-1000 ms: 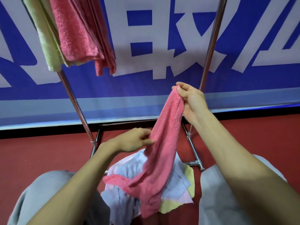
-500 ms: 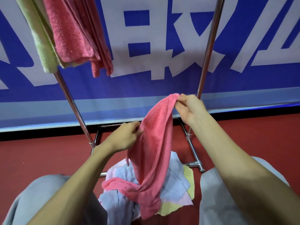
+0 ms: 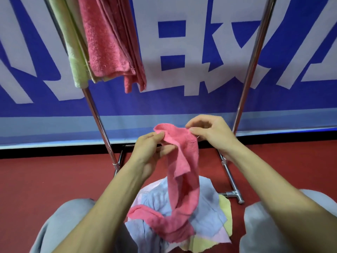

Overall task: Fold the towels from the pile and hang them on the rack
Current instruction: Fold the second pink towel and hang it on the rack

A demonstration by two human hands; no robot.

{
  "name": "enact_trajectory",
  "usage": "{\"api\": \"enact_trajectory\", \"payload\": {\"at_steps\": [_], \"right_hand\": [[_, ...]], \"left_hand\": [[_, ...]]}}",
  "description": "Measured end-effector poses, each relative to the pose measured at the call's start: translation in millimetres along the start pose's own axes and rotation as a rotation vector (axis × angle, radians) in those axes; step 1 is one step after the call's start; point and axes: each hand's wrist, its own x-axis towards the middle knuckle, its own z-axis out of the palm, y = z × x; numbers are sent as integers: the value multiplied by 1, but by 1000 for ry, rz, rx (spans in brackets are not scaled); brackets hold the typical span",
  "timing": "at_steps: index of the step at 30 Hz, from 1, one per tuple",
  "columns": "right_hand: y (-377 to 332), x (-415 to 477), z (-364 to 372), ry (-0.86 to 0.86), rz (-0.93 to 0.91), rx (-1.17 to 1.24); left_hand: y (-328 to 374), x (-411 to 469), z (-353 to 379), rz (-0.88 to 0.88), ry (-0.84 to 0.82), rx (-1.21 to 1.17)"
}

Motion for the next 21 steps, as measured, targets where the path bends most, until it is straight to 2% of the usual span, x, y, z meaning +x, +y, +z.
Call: {"api": "enact_trajectory", "payload": {"at_steps": [2,5,9,14,21], "right_hand": [[0,-5,6,-109,-22,-73],[0,-7,11,-160,-47,-181],[5,-6,10,-124,-45,-335],[3,-9,12,-156,9,-288],[9,-10,21,-105,-71,-580]], "left_hand": [[2,1,1,-41,70,-149],[6,2,-1,-51,119,-263],[10,0,-4,-66,136,-366],[14,-2,-7,-85,133,-432],[13,-5,-6,-75,127,-438]]}}
